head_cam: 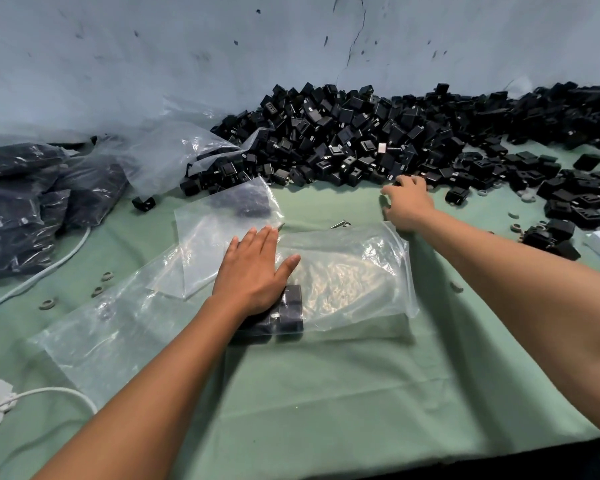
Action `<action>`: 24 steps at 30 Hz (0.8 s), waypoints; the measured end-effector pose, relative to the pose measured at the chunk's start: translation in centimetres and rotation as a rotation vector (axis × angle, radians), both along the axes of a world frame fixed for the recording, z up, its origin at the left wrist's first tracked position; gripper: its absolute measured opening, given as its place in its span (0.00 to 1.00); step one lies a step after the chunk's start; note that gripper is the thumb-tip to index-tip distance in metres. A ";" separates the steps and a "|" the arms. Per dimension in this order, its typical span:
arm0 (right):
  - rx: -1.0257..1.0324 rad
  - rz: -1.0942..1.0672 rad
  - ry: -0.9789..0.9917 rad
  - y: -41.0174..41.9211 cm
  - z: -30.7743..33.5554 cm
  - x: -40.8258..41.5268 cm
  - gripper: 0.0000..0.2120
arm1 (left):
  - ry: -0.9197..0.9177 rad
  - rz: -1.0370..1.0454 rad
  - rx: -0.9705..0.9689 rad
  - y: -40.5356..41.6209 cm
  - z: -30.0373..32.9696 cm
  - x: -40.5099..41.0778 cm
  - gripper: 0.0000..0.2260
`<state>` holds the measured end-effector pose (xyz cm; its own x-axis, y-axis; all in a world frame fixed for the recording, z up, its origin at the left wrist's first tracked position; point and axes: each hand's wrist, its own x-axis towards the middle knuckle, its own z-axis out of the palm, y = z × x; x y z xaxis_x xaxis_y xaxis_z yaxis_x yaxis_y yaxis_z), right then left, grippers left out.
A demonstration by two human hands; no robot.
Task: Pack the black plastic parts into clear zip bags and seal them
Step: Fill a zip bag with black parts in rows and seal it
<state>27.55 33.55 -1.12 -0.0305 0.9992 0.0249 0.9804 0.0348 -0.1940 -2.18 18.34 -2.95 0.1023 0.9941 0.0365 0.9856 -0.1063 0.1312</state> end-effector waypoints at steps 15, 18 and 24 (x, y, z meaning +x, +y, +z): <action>-0.168 0.033 0.488 -7.8 3.1 5.4 0.13 | -0.241 0.022 0.213 0.2 3.6 8.5 0.22; -0.350 0.172 0.615 -10.5 3.6 5.4 0.05 | -0.344 0.008 0.184 0.6 5.4 12.8 0.19; -0.435 0.364 0.894 -13.5 2.7 2.6 0.08 | -0.364 0.056 -0.012 0.2 7.4 16.2 0.17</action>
<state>30.12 20.07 1.60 -0.4772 0.8617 -0.1722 0.4199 0.0514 -0.9061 14.05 18.53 4.41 0.0301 0.9984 0.0484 0.8783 -0.0495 0.4755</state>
